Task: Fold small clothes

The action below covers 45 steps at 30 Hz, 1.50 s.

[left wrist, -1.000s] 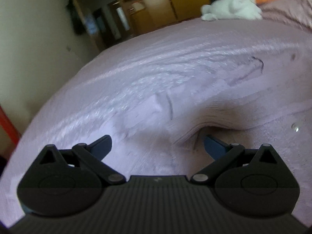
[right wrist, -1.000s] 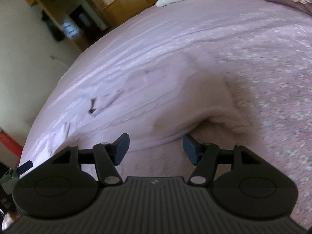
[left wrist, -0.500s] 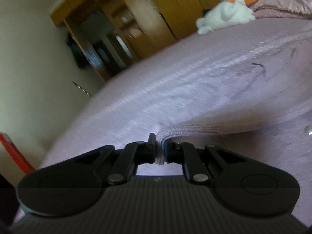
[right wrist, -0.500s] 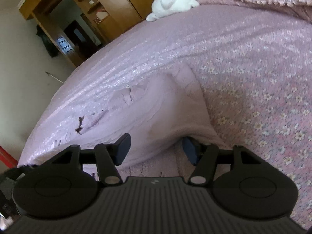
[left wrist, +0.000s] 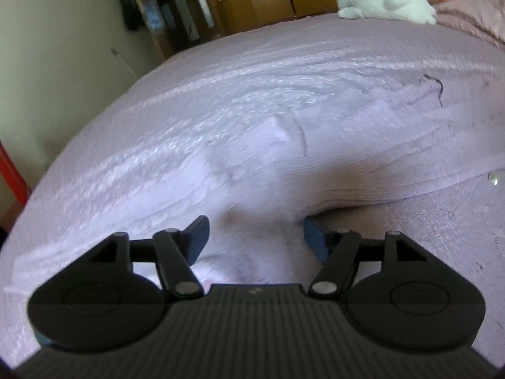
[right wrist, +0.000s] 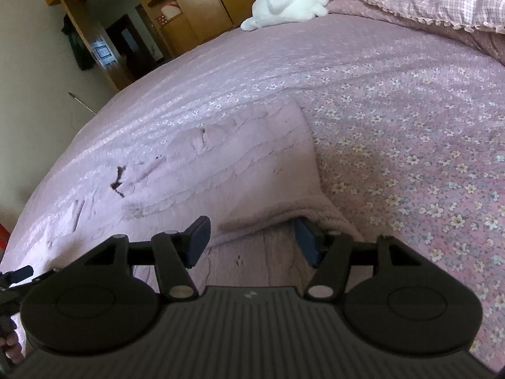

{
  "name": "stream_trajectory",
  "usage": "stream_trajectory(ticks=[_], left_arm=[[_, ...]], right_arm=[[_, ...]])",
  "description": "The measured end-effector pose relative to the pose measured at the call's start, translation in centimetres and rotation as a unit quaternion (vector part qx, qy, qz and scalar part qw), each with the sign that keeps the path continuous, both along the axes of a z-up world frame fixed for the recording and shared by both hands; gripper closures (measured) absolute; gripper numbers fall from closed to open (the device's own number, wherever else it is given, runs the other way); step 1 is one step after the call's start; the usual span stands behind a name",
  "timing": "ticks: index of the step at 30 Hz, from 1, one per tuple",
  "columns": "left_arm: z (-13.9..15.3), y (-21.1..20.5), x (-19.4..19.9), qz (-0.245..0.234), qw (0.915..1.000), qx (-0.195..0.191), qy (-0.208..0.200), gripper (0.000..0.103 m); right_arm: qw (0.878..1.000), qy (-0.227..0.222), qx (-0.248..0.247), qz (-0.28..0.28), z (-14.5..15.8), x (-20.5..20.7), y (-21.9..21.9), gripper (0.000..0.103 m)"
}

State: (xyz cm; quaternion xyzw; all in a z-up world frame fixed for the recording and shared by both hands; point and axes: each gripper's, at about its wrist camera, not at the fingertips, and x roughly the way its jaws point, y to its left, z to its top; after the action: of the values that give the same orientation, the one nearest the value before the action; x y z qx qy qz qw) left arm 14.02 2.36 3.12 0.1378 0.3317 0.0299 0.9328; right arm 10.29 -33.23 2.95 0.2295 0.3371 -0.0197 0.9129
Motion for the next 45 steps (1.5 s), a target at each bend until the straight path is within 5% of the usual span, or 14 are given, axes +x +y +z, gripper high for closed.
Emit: stream_trajectory(ticks=[6,10,14,22,28,36,41,45], left_arm=[[1.9,4.2,-0.8,0.058,0.9972,-0.047,0.0,0.028],[2.6,8.4,-1.9,0.119,0.9881,-0.097,-0.003,0.024],[2.6,12.7,-3.0,0.176,0.9732,-0.148,-0.011,0.024],[1.5,18.5,-4.5,0.255,0.9413,-0.22,-0.025,0.024],[-0.3,21.5,-5.2,0.289,0.9075,-0.299,-0.06,0.018],[-0.9,22.6,-3.3,0.296,0.9026,-0.299,-0.091,0.011],[-1.1,22.0,-1.5,0.288,0.9245,-0.233,-0.09,0.012],[-1.2,22.1,-1.0,0.292,0.9239,-0.226,-0.099,0.02]], right_arm=[[1.0,-0.009,-0.004,0.014,1.4,-2.3,1.0,0.035],[1.0,-0.012,0.003,0.027,2.0,-4.3,1.9,0.031],[0.999,-0.023,0.004,0.038,2.1,-6.3,3.1,0.018],[0.998,-0.013,-0.031,0.048,0.7,-8.4,5.0,0.017],[0.999,-0.004,-0.015,0.033,-0.3,-8.8,5.2,0.017],[0.999,-0.002,-0.022,0.034,-0.5,-8.6,5.5,0.016],[0.999,-0.004,-0.028,0.038,-0.7,-8.6,5.7,0.015],[0.998,-0.005,-0.036,0.042,-0.8,-8.6,6.0,0.014]])
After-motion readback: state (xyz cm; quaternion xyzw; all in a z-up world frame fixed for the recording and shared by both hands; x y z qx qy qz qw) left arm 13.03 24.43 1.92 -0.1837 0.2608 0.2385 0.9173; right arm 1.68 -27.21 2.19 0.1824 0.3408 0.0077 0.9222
